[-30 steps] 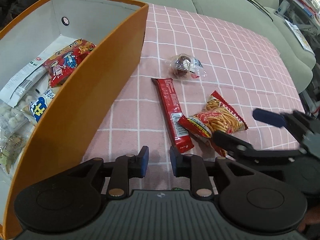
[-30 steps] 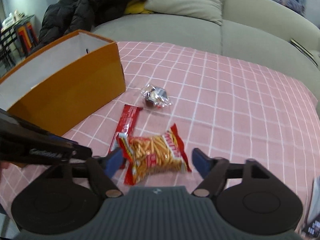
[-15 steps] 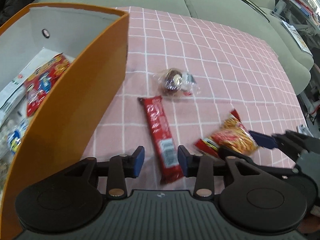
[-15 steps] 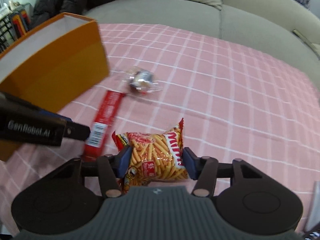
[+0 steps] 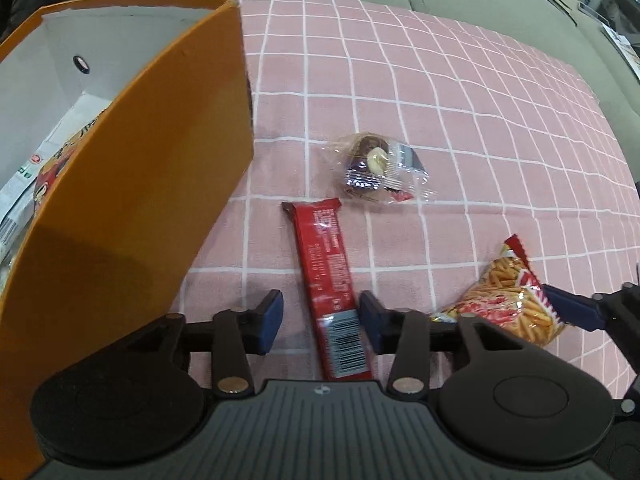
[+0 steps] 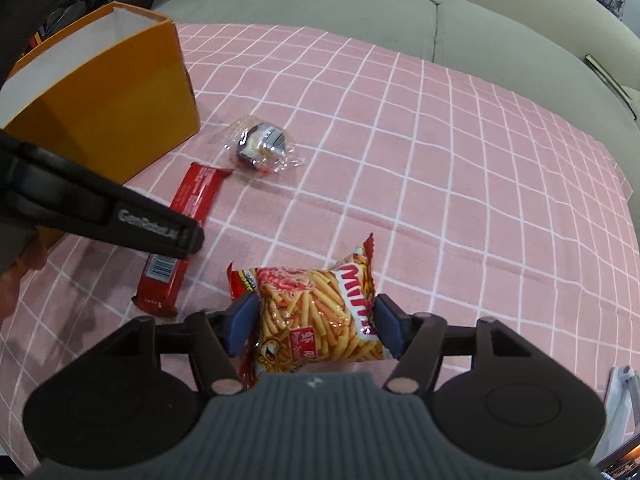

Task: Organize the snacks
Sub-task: 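Grasp the red stick bar with the left tool while the right tool grasps the Mimi fries bag, then carry the red bar and Mimi bag into the orange box and open both tools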

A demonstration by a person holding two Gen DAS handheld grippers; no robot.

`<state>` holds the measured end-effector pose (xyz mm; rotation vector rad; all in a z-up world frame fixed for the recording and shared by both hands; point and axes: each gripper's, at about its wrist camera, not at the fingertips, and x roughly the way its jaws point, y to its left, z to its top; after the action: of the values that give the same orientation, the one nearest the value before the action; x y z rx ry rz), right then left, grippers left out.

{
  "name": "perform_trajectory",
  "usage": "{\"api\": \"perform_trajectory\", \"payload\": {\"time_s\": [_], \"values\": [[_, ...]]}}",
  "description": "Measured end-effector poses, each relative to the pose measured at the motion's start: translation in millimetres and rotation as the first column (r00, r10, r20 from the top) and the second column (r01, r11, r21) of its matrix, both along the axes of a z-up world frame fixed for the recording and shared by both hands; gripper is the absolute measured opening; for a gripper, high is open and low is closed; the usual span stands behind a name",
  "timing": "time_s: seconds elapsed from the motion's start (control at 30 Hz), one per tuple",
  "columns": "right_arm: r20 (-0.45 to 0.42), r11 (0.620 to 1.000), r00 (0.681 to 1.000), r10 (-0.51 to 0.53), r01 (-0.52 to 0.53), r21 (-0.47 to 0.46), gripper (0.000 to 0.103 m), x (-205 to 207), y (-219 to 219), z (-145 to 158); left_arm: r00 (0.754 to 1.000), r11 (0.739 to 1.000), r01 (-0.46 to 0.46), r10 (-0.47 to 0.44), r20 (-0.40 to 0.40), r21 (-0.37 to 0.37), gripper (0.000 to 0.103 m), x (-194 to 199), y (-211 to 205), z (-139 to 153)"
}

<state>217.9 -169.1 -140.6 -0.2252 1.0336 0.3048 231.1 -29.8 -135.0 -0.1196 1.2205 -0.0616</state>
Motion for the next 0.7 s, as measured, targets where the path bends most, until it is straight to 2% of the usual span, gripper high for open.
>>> {"api": "perform_trajectory", "payload": {"time_s": [0.07, 0.13, 0.37, 0.47, 0.7], "values": [[-0.008, 1.000, 1.000, 0.002, -0.002, 0.000, 0.064, 0.4, 0.3, 0.0, 1.000, 1.000, 0.015, -0.015, 0.002, 0.000, 0.028, -0.5, -0.7, 0.6], [-0.019, 1.000, 1.000, 0.006, -0.007, -0.001, 0.064, 1.6, 0.9, -0.8, 0.999, 0.999, 0.033, -0.033, 0.006, 0.007, 0.027, -1.4, -2.2, 0.8], [-0.035, 1.000, 0.999, 0.020, -0.019, 0.020, 0.050, -0.6, 1.3, 3.5, 0.998, 0.998, 0.055, -0.055, 0.014, 0.011, 0.026, -11.6, -1.7, 5.3], [-0.034, 1.000, 0.999, 0.015, -0.015, 0.022, 0.046, -5.9, 1.0, 7.1, 0.997, 0.998, 0.069, -0.069, 0.036, 0.003, 0.026, -21.8, -1.4, 16.0], [-0.015, 0.999, 1.000, 0.026, -0.025, 0.031, 0.045, -34.7, 0.6, 21.8, 0.994, 0.995, 0.096, -0.095, 0.063, -0.025, 0.026, -52.4, 0.6, 45.4]]}}
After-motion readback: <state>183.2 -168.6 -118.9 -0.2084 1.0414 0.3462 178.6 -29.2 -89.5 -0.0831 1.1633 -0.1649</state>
